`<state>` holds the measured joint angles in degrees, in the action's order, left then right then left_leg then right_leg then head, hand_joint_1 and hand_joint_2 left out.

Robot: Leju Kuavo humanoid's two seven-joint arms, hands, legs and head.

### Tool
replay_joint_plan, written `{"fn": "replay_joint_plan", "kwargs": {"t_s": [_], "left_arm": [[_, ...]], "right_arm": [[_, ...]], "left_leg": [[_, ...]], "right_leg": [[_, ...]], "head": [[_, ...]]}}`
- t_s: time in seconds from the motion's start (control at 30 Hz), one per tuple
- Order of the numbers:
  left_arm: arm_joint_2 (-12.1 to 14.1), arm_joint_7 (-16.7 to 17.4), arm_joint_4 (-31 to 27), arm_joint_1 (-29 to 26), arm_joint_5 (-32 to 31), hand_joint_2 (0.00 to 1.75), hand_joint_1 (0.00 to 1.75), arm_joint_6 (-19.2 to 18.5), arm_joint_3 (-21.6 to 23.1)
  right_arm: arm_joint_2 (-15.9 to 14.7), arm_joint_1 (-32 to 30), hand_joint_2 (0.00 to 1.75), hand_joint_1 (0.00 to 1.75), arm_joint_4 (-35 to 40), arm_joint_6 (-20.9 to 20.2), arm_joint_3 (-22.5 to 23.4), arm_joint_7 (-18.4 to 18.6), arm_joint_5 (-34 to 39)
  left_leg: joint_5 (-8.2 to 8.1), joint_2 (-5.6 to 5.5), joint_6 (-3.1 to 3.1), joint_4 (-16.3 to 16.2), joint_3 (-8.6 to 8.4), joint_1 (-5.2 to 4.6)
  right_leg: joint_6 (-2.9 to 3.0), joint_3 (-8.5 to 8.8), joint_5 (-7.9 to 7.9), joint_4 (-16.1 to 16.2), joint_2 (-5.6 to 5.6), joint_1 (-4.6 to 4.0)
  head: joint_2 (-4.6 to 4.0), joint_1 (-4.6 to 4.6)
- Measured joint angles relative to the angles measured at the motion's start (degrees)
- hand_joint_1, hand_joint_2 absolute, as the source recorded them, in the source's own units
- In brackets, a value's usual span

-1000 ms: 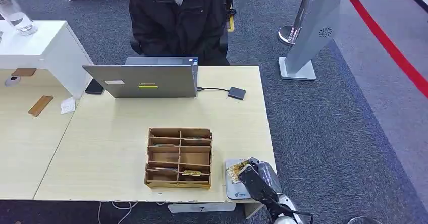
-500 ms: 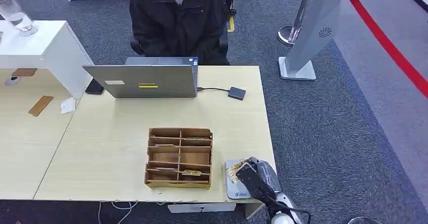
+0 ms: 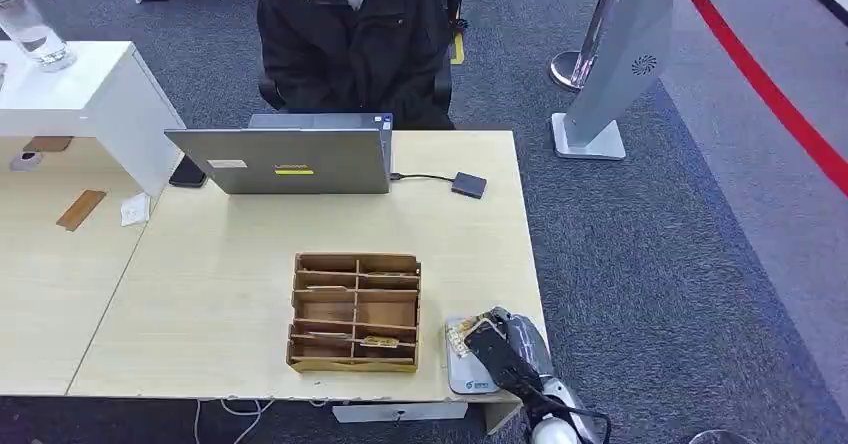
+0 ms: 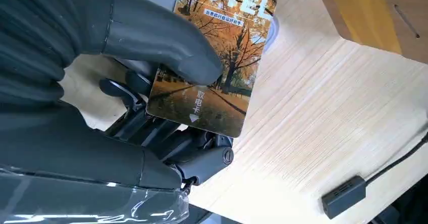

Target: Pass the card to the sensor for recognition and then transmit it.

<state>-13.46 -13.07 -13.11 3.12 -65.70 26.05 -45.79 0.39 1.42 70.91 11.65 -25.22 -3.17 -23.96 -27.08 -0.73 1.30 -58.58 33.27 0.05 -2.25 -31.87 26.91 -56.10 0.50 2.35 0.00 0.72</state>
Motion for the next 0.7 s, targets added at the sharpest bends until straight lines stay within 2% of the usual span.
{"fn": "replay_joint_plan", "kwargs": {"t_s": [0.7], "left_arm": [[0.0,0.1,0.0,0.0,0.1,0.00,0.00,0.0,0.0]], "right_arm": [[0.8,1.8,1.75,1.75,-2.7,0.0,0.0,0.0,-0.5]], "left_leg": [[0.00,0.02,0.00,0.0,-0.24,0.00]], "right_leg": [[0.00,0.23,0.00,0.0,-0.01,0.00]], "head": [[0.00,0.00]]}}
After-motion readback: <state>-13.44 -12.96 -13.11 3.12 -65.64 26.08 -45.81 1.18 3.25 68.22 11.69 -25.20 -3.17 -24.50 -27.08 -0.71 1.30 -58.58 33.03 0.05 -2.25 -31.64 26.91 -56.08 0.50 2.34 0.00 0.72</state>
